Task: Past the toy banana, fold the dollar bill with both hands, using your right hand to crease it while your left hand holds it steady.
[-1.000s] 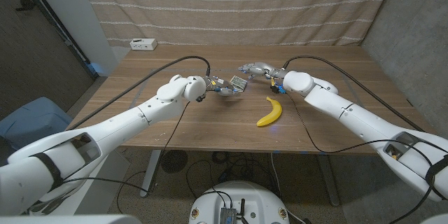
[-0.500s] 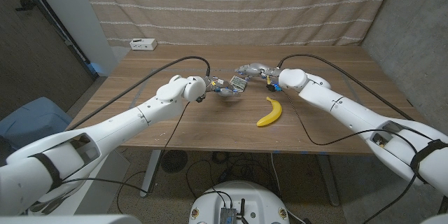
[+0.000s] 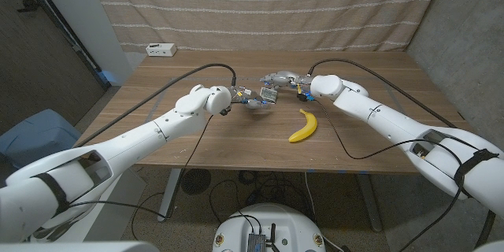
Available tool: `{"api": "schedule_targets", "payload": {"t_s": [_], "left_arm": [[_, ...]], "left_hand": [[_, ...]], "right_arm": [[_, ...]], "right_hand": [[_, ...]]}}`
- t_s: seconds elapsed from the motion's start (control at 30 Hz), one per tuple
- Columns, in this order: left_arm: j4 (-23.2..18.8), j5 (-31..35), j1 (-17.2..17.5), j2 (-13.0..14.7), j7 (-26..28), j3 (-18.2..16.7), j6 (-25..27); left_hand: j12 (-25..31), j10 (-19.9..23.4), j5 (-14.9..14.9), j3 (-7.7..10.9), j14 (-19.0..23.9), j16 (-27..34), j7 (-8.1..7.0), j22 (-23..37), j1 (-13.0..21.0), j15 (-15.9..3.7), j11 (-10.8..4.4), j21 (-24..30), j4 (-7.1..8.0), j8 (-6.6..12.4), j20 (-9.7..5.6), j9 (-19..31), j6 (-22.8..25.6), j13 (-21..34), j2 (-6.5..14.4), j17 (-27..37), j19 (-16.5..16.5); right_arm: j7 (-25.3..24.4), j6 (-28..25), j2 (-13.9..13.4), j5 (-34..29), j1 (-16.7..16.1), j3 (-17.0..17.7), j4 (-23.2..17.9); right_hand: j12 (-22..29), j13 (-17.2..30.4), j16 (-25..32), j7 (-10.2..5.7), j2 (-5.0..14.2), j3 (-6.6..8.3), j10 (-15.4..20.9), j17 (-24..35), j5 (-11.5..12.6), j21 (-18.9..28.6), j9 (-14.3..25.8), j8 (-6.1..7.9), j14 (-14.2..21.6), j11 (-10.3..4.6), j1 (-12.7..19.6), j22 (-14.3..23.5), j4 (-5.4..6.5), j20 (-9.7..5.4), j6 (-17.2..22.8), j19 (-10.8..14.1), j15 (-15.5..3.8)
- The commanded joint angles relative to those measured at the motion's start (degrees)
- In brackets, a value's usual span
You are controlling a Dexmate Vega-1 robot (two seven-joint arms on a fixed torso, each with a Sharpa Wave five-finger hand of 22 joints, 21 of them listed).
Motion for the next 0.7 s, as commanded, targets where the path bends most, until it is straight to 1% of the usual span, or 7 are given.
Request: {"api": "schedule_targets", "payload": {"t_s": [0.03, 0.1, 0.17, 0.33, 0.53, 0.63, 0.7], "left_arm": [[-0.3, 0.1, 0.0, 0.0, 0.2, -0.1, 0.3], [-0.4, 0.0, 0.0, 0.0, 0.1, -0.1, 0.4], [-0.6, 0.0, 0.1, 0.1, 0.2, -0.1, 0.4], [-1.0, 0.3, 0.3, 0.2, 0.0, -0.1, 0.8], [-0.9, 0.3, 0.2, 0.1, -0.2, 0.0, 0.6], [-0.7, 0.4, 0.1, 0.0, -0.2, 0.0, 0.5], [-0.6, 0.4, 0.1, 0.0, 0.0, 0.0, 0.3]], "left_hand": [[0.1, 0.1, 0.2, -0.19, -0.1, 0.4, 0.06, 0.2, 0.0, -0.09, -0.15, 0.3, 0.01, 0.18, -0.22, 0.4, 1.2, 0.3, -0.4, 0.2, -1.5], [0.1, 0.0, 0.3, -0.22, -0.1, 0.3, 0.04, 0.2, 0.1, -0.11, -0.24, 0.3, 0.03, 0.18, -0.23, 0.4, 1.2, 0.3, -0.4, 0.1, -1.6], [0.1, 0.1, 0.3, -0.25, -0.1, 0.3, 0.06, 0.2, 0.1, -0.04, -0.30, 0.3, 0.05, 0.17, -0.21, 0.4, 1.2, 0.3, -0.4, 0.1, -1.6], [0.1, 0.1, 0.3, -0.30, -0.2, 0.3, 0.12, 0.2, 0.1, -0.03, 0.02, 0.3, 0.09, 0.17, -0.20, 0.4, 1.2, 0.3, -0.5, 0.1, -1.6], [0.1, 0.0, 0.4, -0.37, -0.2, 0.4, 0.06, 0.2, 0.1, -0.07, -0.01, 0.3, 0.14, 0.17, -0.18, 0.4, 1.1, 0.3, -0.4, 0.1, -1.6], [0.1, 0.0, 0.4, -0.41, -0.2, 0.4, 0.09, 0.2, 0.1, -0.08, -0.16, 0.3, 0.18, 0.17, -0.20, 0.4, 1.1, 0.3, -0.4, 0.1, -1.7], [0.0, -0.1, 0.4, -0.43, -0.2, 0.4, 0.12, 0.2, 0.1, 0.00, -0.21, 0.3, 0.20, 0.18, -0.18, 0.4, 1.1, 0.3, -0.4, 0.1, -1.7]], "right_arm": [[2.4, 0.6, -1.2, 1.7, -0.9, 0.4, -1.8], [1.0, 1.8, -1.4, 1.3, -1.6, 0.7, -2.2], [-1.0, 2.0, -1.9, 0.6, -2.5, 1.1, -3.2], [-6.0, 4.2, -2.9, -0.8, -5.0, 2.5, -5.0], [-12.9, 6.9, -3.6, -2.3, -8.1, 4.7, -6.5], [-16.5, 5.4, -4.1, -3.6, -9.8, 5.8, -8.9], [-19.0, 3.5, -4.5, -4.7, -11.1, 6.4, -10.9]], "right_hand": [[0.2, 0.2, 0.5, 0.24, 0.34, 0.66, 0.2, 0.0, 0.1, 0.4, 0.2, -0.13, 0.9, 0.07, 0.0, 0.0, 0.12, -0.09, -0.2, 1.0, -0.03], [0.1, 0.2, 0.5, 0.28, 0.41, 0.77, 0.1, 0.0, 0.1, 0.3, 0.2, -0.13, 0.9, 0.03, 0.0, 0.0, 0.15, -0.72, -0.3, 0.8, -0.14], [-0.2, 0.2, -0.6, 0.03, 0.68, 1.21, -1.3, 0.1, 0.1, -1.2, 0.2, 0.01, -2.4, -0.68, 0.8, -0.1, -0.26, -2.98, 0.0, -2.4, -1.29], [-0.5, 0.2, -0.9, -0.59, 0.96, 1.14, -3.2, 0.3, -0.1, -2.1, 0.2, 1.06, -5.1, -0.93, 1.2, -0.1, -0.40, -1.28, 3.3, -5.3, -1.37], [-0.8, 0.2, -1.1, -1.92, 1.37, 1.82, -6.7, 0.1, -0.2, -2.2, 0.3, 0.55, -9.1, -4.60, 3.0, -0.1, -1.53, -1.70, 3.8, -7.6, -4.88], [-0.5, 0.2, -0.9, -2.09, 1.44, 1.97, -6.4, 0.0, -0.2, -2.0, 0.3, 0.59, -8.9, -4.49, 3.4, -0.1, -1.79, -2.56, 4.1, -7.4, -5.03], [0.8, 0.2, 0.8, -1.90, 1.41, 1.87, -3.2, 0.2, -0.3, -1.1, 0.3, 0.89, -5.4, -2.89, 3.6, 0.0, -1.86, -1.99, 5.7, -5.6, -3.98]]}}
